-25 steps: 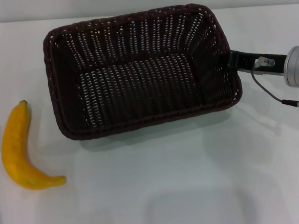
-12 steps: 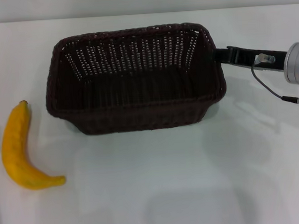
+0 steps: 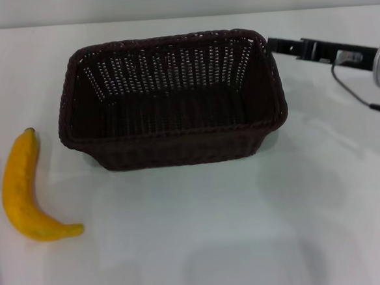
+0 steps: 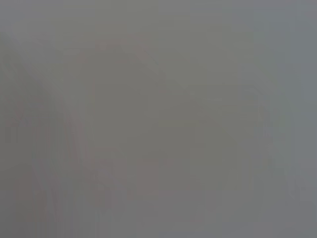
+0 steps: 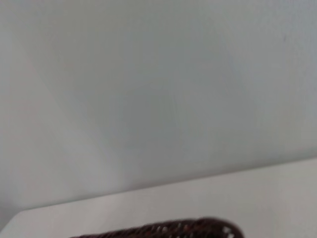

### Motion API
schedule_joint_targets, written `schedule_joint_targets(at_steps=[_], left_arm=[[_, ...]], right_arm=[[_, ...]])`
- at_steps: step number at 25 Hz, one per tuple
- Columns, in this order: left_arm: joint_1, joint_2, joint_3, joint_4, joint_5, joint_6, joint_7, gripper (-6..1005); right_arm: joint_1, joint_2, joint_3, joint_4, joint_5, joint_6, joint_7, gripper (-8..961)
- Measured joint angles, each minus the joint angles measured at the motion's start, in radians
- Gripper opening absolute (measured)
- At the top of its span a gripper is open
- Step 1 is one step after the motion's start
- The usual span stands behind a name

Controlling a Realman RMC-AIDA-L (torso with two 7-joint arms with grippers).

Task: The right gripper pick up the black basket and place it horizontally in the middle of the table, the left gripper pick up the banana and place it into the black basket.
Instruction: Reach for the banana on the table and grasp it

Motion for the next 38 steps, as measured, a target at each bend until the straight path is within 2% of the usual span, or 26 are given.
schedule_joint_targets(at_steps=[5, 11, 16, 25, 30, 33, 35, 38], left_arm=[[-0.007, 0.0, -0.001, 0.0, 0.001, -0.002, 0.001, 876], [-0.015, 0.0, -0.004, 0.003, 0.001, -0.002, 0.002, 876], [-0.016, -0.003, -0.013, 0.011, 0.001, 0.001, 0.003, 876], [-0.021, -0.001, -0.02, 0.055, 0.001, -0.002, 0.008, 876], [-0.019, 0.0, -0.031, 0.08, 0.013, -0.002, 0.005, 876], [-0.019, 0.001, -0.043, 0.098, 0.033, 0.002, 0.004, 875], [-0.013, 0.002, -0.061, 0.117, 0.061, 0.001, 0.002, 875], [-0.009, 0.005, -0.077, 0.144, 0.09, -0.002, 0.004, 875]], right_arm=[[-0.002, -0.001, 0.015, -0.006, -0.001, 0.113, -0.126, 670], [-0.007, -0.001, 0.016, 0.016, -0.012, 0.386, -0.239, 739], [-0.001, -0.001, 0.016, 0.071, -0.028, 0.618, -0.309, 730], [0.031, -0.001, -0.003, 0.26, -0.282, 1.014, -0.313, 722], [0.065, -0.001, -0.033, 0.461, -0.497, 1.279, -0.167, 723], [0.079, -0.002, -0.032, 0.591, -0.613, 1.429, 0.05, 723], [0.086, -0.004, -0.031, 0.638, -0.63, 1.472, 0.129, 723], [0.086, -0.004, -0.036, 0.649, -0.639, 1.479, 0.146, 722]])
